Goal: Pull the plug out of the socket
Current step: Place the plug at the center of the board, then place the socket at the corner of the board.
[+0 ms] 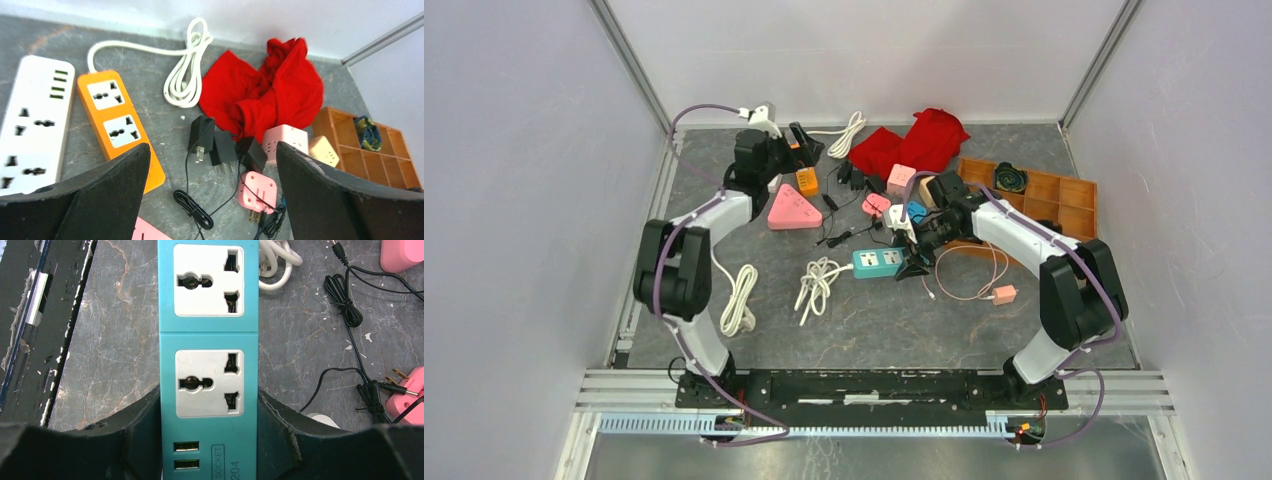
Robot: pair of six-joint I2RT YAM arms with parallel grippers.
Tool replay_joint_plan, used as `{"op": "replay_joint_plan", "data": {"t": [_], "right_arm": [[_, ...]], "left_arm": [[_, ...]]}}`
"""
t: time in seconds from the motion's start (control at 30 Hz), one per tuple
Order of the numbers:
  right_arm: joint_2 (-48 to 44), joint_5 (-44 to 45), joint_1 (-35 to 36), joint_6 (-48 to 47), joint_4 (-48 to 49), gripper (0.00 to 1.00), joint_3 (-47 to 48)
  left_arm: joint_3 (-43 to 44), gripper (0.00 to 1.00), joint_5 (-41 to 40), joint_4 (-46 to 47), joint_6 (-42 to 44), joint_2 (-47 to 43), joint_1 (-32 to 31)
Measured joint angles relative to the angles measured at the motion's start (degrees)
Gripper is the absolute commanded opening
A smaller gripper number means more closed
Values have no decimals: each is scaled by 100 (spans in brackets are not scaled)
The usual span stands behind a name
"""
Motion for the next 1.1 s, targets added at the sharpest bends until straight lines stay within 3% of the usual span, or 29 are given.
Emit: {"op": "replay_joint_plan", "data": {"t": [0.3, 0.47, 0.8, 1.1], "right_arm": [[0, 0, -13, -28, -11, 0, 0], [0, -2, -20, -63, -44, 0, 0], [0, -24, -20, -109, -68, 0, 0], [0, -81, -20, -146, -109, 0, 0]], "left_arm": [[-1366, 100, -326, 520, 105, -2031, 2], [-2197, 100, -245, 752, -269, -2804, 15], [-3895, 99, 1580, 1537, -1322, -3982, 33], [-4850, 98, 2037, 2192, -1609, -4712, -446]]}}
